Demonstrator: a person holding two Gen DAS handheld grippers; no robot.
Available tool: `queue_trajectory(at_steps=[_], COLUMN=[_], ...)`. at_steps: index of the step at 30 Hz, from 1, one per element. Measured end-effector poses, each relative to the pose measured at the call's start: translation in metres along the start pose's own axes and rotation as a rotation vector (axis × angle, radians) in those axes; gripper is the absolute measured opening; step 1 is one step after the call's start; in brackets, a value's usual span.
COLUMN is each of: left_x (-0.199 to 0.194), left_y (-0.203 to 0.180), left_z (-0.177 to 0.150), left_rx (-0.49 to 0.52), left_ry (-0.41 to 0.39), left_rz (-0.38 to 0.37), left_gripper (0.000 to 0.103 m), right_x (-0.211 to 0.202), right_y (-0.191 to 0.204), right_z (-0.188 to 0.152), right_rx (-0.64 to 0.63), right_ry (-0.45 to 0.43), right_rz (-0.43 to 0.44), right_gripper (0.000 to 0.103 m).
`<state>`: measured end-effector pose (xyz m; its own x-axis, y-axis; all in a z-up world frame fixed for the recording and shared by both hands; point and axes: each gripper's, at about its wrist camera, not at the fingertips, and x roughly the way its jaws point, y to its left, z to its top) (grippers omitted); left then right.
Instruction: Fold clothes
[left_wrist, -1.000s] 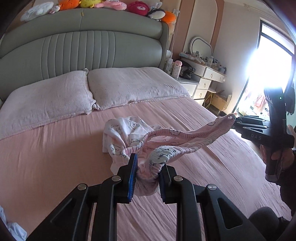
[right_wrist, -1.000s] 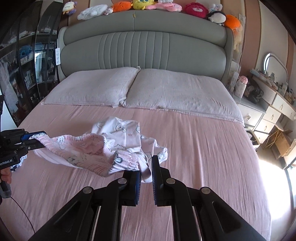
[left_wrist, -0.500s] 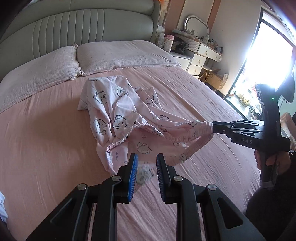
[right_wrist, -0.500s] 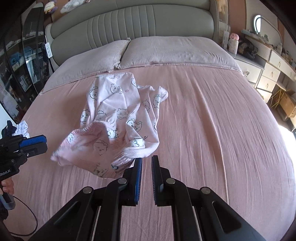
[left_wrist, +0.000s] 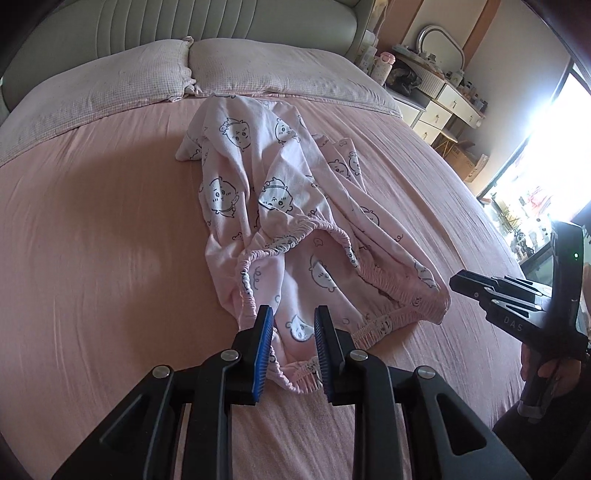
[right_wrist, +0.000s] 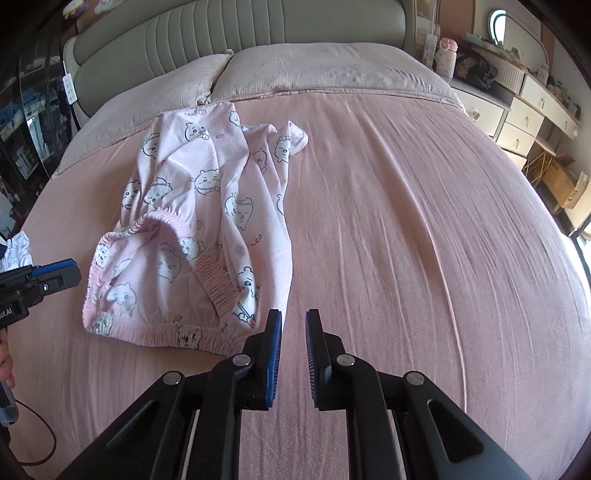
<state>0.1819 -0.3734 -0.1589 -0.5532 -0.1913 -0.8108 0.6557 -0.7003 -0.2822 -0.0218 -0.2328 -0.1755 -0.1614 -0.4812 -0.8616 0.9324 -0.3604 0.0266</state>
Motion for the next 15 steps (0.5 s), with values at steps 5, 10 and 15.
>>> queue_trajectory(at_steps=[5, 10, 15], left_x=[0.012, 0.021, 0.022], left_y=[0.011, 0.023, 0.029], left_z=[0.007, 0.014, 0.018], left_rx=[-0.028, -0.089, -0.122], left_ry=[0.027, 0.058, 0.029], left_rz=[0.016, -0.015, -0.018], left_gripper=[0.022, 0.033, 0.073], right_x=[-0.009, -0.005, 0.007], right_y=[0.02, 0.04, 0.05], right_z=[-0.004, -0.007, -0.01], right_rx=[-0.078, -0.182, -0.254], right_ry=[-0.06, -0.089, -0.063], right_rz=[0.0, -0.054, -0.101], right_gripper=[0.068, 0.071, 0.071])
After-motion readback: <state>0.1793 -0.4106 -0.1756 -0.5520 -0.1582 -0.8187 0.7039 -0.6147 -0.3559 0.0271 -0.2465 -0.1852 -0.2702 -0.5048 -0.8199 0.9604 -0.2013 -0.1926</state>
